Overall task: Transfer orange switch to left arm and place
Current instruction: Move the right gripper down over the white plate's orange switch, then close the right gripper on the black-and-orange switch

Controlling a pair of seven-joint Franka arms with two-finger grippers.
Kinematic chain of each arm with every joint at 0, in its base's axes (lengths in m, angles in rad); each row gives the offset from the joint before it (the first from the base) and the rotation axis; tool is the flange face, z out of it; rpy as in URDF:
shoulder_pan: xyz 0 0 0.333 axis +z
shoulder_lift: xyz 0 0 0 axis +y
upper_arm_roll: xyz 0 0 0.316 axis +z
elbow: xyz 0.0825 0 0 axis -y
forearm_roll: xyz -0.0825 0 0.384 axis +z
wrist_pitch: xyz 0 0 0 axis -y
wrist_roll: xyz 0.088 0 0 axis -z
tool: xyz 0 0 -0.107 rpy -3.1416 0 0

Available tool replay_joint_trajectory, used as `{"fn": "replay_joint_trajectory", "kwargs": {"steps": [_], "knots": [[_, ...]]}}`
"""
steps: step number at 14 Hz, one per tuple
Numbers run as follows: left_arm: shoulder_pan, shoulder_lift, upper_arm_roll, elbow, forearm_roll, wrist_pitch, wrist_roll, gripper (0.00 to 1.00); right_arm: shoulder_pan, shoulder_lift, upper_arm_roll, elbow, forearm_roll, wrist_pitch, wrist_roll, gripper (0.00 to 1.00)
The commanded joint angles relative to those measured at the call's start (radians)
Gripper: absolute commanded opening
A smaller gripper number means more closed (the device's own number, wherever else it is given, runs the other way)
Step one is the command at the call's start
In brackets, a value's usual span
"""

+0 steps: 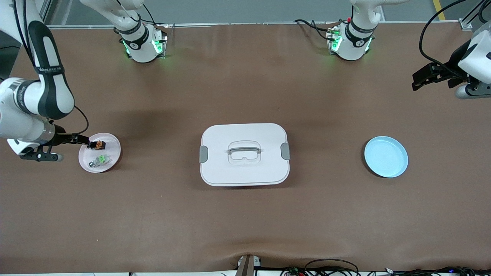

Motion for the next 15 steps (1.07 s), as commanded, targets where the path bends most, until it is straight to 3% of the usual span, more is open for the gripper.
{"fn": "replay_joint_trajectory", "kwargs": {"steps": [1,15], "knots": [[0.003,-0.009,-0.015,-0.017,0.004,0.009,0.002,1.00,-0.020,0.033,0.009,0.004,0.037,0.030,-0.015,1.00],[0.003,0.000,-0.019,-0.056,0.018,0.049,0.000,1.00,-0.017,0.130,0.008,-0.024,0.023,0.128,-0.101,1.00]]}}
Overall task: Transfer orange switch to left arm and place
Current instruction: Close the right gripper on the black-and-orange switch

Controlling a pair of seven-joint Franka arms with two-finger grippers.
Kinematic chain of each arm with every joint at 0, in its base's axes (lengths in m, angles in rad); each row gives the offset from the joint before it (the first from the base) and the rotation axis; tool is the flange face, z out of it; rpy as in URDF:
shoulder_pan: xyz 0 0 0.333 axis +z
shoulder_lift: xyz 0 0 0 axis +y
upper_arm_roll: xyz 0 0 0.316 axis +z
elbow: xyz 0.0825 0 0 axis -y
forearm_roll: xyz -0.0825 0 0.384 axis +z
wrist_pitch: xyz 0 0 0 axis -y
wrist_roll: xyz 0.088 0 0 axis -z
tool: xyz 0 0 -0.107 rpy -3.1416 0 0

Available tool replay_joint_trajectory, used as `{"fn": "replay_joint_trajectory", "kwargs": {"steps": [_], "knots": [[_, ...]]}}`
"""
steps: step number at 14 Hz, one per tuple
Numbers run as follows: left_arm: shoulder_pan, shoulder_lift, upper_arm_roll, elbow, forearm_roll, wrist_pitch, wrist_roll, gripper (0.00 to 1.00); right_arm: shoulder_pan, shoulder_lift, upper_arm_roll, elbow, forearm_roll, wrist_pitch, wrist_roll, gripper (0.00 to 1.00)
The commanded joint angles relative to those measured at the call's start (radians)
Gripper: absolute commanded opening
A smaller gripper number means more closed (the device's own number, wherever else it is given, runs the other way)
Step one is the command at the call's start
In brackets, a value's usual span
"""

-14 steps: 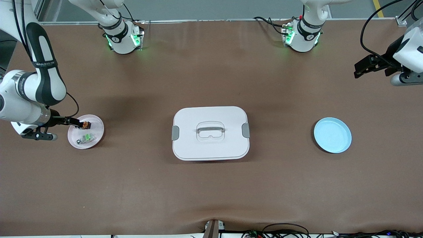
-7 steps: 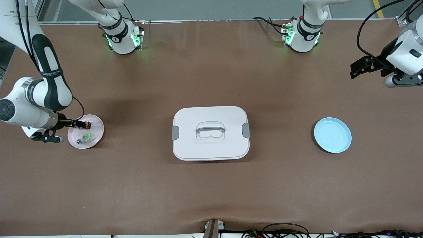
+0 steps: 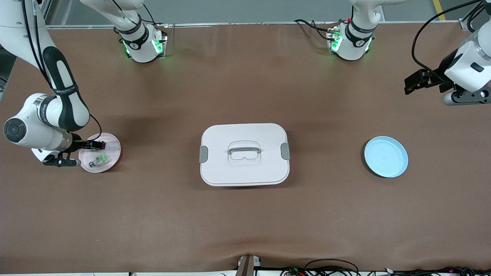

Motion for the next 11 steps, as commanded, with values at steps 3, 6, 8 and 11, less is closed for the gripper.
{"fn": "replay_joint_trajectory", "kwargs": {"steps": [3,6,8,11], "knots": [[0.003,0.009,-0.008,-0.016,0.015,0.010,-0.003,1.00,-0.011,0.008,0.007,-0.023,-0.021,0.014,-0.060,1.00],[0.002,0.029,-0.008,-0.014,0.015,0.014,-0.003,1.00,-0.014,0.009,0.007,-0.043,-0.027,0.020,-0.060,1.00],[0.000,0.041,-0.008,-0.016,0.015,0.027,-0.003,1.00,-0.015,0.017,0.006,-0.046,-0.027,0.028,-0.060,1.00],[0.002,0.048,-0.008,-0.013,0.015,0.030,-0.003,1.00,-0.017,0.031,0.006,-0.046,-0.027,0.038,-0.060,1.00]]}}
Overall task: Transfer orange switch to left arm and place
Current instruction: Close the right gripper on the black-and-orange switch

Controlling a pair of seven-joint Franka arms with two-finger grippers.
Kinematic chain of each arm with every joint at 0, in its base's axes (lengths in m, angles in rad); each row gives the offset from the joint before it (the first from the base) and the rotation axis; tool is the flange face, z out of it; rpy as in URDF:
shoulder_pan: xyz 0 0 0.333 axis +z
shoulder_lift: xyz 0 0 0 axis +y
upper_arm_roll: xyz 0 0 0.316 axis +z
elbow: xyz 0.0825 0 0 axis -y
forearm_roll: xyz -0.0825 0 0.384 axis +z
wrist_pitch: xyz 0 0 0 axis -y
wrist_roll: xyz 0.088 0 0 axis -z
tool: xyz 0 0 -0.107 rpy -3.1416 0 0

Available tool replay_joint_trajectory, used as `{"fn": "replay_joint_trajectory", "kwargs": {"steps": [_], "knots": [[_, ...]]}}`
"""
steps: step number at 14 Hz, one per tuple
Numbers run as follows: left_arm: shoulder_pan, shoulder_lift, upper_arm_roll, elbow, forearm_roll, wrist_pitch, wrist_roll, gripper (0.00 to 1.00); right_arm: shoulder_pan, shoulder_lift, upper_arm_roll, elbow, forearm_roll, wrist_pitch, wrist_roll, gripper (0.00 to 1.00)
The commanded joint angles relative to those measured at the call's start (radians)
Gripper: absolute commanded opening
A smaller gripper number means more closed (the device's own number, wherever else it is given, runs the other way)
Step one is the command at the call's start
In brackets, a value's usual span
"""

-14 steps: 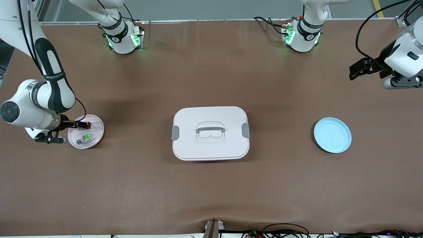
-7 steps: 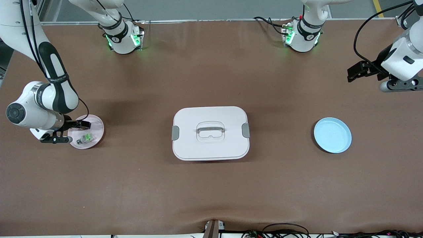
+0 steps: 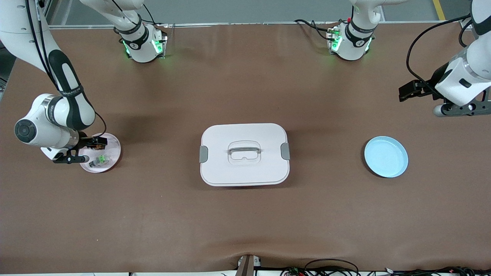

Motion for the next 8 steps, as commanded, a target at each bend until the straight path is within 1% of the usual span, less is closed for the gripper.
{"fn": "replay_joint_trajectory", "kwargs": {"steps": [1,8], "knots": [[0.002,0.003,-0.007,0.003,0.015,0.008,-0.004,1.00,-0.016,0.014,0.006,-0.002,-0.013,0.026,-0.014,1.00],[0.013,0.017,-0.001,0.013,0.015,0.061,-0.004,1.00,-0.019,0.033,0.006,-0.002,-0.013,0.053,-0.014,1.00]]}}
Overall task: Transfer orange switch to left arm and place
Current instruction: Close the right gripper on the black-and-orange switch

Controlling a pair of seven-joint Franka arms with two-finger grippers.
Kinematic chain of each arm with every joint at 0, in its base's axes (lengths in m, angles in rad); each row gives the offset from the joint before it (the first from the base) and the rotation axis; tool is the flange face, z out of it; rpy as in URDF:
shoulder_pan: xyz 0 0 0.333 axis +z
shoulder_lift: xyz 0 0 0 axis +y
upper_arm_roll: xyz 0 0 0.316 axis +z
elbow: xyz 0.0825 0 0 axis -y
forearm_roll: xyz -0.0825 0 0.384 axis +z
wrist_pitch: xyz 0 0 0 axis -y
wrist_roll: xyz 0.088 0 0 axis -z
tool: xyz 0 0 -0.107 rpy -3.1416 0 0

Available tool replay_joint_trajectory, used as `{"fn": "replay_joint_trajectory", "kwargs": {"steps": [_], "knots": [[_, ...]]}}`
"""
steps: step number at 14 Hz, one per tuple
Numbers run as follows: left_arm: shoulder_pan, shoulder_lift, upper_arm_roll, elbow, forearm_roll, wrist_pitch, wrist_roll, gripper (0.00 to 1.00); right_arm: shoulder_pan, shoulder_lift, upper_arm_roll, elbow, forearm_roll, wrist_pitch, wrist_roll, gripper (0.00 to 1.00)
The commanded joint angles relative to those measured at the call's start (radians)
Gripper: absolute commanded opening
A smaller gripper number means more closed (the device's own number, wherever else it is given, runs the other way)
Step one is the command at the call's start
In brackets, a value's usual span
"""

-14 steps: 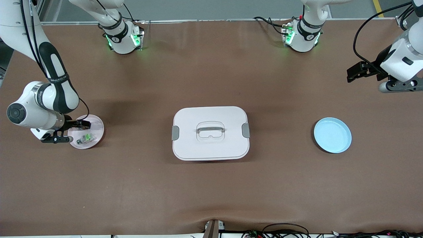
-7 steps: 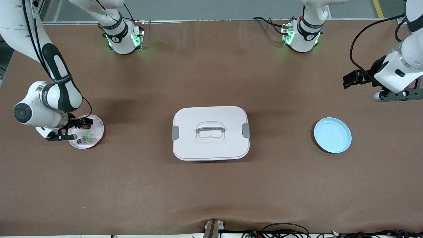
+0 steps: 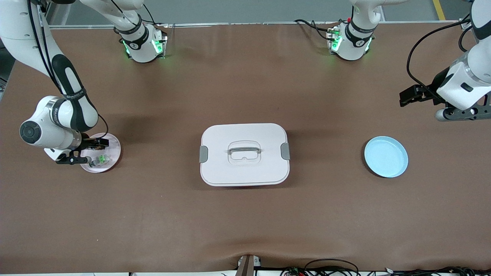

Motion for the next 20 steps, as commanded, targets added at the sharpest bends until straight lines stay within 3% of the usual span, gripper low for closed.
{"fn": "replay_joint_trajectory", "kwargs": {"steps": [1,5,7,12,17,20], "knots": [[0.007,0.011,0.002,0.013,0.015,0.024,-0.004,1.00,-0.017,0.001,0.007,-0.001,-0.012,0.008,-0.013,1.00],[0.032,0.029,0.003,0.013,0.015,0.042,-0.004,1.00,-0.017,-0.001,0.007,-0.001,-0.012,0.005,-0.015,0.58],[0.038,0.032,0.005,0.011,0.015,0.044,-0.003,1.00,-0.016,-0.001,0.007,-0.001,-0.012,0.004,-0.015,0.46],[0.041,0.031,0.006,0.005,0.016,0.042,-0.003,1.00,-0.014,-0.017,0.007,-0.001,-0.012,-0.024,-0.012,0.43],[0.043,0.051,0.006,0.007,0.016,0.076,-0.004,1.00,-0.010,-0.134,0.013,0.008,0.009,-0.226,0.007,0.43],[0.041,0.055,0.005,0.011,0.015,0.079,-0.004,1.00,-0.002,-0.204,0.015,0.011,0.130,-0.333,0.014,0.43]]}}
